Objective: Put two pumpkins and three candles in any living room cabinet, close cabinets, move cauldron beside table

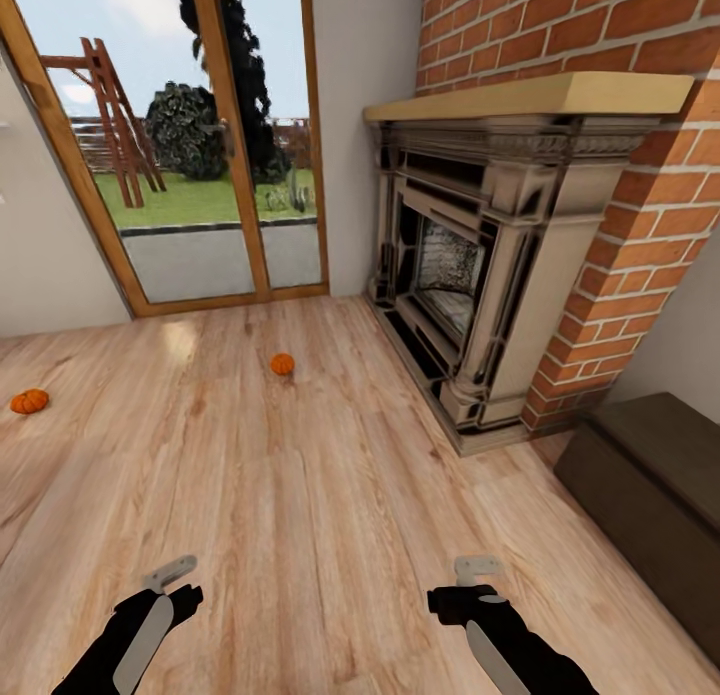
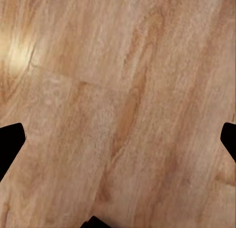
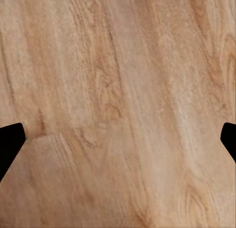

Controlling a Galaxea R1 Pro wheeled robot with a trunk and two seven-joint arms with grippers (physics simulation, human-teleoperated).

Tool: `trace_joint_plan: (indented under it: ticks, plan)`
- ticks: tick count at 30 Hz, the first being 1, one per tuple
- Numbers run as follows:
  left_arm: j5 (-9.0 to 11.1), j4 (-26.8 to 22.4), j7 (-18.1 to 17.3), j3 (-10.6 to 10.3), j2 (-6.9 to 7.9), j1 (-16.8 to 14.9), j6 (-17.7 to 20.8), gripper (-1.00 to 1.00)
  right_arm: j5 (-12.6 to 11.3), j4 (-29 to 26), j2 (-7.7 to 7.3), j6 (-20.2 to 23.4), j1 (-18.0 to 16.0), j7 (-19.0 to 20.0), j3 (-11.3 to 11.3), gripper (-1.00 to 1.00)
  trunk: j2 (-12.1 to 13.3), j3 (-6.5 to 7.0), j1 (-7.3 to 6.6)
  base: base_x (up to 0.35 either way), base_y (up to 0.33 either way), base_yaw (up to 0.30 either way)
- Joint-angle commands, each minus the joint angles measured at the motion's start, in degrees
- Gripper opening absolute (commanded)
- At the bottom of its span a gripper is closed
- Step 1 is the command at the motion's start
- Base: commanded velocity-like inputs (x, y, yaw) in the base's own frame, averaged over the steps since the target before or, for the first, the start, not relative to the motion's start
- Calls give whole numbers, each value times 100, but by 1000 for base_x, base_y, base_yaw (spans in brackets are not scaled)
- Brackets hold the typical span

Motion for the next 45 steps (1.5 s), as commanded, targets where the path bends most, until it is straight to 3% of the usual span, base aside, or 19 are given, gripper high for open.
trace_joint_plan:
  ticks: [1,11,31,45]
  plan:
    - [57,-8,41,-8,2,-2,12,100,-58,-11,-7,12,-6,-55,27,100,-3,-5,0,42,276,0]
    - [40,-8,41,-23,-3,-2,12,100,-73,-3,-10,10,-6,-51,11,100,-3,-5,0,6,240,-107]
    - [49,-8,41,-31,0,-2,12,100,-138,-19,-16,11,-6,-54,-51,100,-3,-5,0,0,7,-275]
    - [11,-8,41,-32,-7,-2,12,100,-149,-68,-16,17,-6,-45,-52,100,-3,-5,0,136,0,-277]
